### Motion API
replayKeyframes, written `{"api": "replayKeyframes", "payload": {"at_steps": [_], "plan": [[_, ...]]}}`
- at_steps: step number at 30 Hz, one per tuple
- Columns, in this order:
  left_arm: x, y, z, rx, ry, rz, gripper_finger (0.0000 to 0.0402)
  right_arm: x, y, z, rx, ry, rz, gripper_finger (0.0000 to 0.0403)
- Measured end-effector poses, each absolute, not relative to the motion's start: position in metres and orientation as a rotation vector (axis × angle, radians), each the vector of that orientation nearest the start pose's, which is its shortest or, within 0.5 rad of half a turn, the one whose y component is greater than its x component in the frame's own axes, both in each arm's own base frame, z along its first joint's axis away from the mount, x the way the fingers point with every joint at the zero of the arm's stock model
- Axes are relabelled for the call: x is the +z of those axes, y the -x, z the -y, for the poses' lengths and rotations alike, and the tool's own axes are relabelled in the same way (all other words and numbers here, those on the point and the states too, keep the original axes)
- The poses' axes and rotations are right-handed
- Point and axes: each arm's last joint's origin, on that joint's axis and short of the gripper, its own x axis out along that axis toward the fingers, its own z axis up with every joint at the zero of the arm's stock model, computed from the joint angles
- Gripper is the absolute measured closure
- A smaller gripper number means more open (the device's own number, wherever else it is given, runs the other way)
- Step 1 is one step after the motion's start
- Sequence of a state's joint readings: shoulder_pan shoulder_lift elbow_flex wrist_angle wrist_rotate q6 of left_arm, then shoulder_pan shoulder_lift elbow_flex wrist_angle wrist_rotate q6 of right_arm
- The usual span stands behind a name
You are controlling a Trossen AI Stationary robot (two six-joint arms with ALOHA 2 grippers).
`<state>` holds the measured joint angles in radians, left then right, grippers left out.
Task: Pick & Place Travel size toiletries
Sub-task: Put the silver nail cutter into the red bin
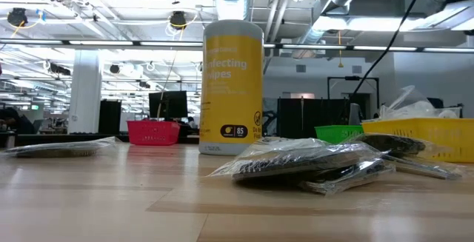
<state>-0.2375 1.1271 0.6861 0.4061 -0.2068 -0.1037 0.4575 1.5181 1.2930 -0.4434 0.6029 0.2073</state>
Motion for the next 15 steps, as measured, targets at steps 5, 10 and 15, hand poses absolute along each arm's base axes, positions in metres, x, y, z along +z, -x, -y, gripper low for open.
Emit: {"api": "replayKeyframes", "payload": {"at_steps": [5,10,15], "plan": [[0.292,-0.244,0.053,-0.045,0.065,0.001,0.022,0.325,-0.315,-0.121,-0.21,0.139,-0.452,0.0395],[0.298,-0.244,0.053,-0.046,0.047,0.068,0.022,0.333,-0.323,-0.114,-0.191,0.14,-0.373,0.0395],[0.303,-0.244,0.053,-0.044,0.028,0.112,0.022,0.336,-0.327,-0.107,-0.191,0.127,-0.34,0.0395]]}}
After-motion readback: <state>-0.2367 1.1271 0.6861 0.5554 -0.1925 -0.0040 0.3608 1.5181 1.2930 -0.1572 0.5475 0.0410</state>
